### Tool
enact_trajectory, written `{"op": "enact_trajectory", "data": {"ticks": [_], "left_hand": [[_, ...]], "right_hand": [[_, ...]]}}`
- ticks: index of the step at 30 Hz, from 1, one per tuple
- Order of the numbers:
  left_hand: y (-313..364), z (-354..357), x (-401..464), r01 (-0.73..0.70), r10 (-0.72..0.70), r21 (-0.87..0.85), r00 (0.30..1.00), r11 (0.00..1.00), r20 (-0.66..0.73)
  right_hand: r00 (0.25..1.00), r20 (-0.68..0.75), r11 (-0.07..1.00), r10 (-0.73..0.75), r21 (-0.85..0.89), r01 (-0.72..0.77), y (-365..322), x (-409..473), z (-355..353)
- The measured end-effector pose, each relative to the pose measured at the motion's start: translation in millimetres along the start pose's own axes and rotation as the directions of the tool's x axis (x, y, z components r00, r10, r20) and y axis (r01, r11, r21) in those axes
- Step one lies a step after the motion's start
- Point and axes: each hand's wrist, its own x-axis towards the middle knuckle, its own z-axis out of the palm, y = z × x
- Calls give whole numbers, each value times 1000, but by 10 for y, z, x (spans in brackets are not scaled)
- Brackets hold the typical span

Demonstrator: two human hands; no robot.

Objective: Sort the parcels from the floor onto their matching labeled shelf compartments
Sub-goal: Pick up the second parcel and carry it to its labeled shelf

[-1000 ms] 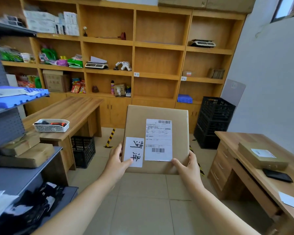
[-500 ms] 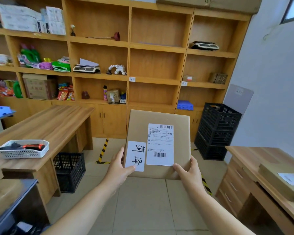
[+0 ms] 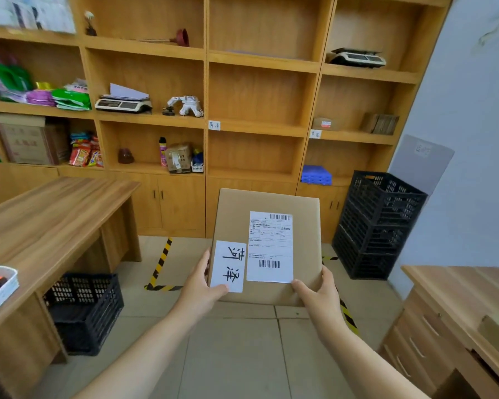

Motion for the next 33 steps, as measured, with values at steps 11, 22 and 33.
{"op": "enact_trajectory", "data": {"ticks": [11,22,33], "left_hand": [[370,469,1753,-2,9,50,992,999,-122],[179,123,3630,-48,54,43,986,998,-155],[87,-628,6084,-25,21,-31,994,999,-105]], "right_hand": [[990,133,996,-51,-71,61,-242,2165,183],[975,205,995,-91,-15,96,-279,3808,1289],[981,154,992,-120,-22,125,-575,5737,2720]]}}
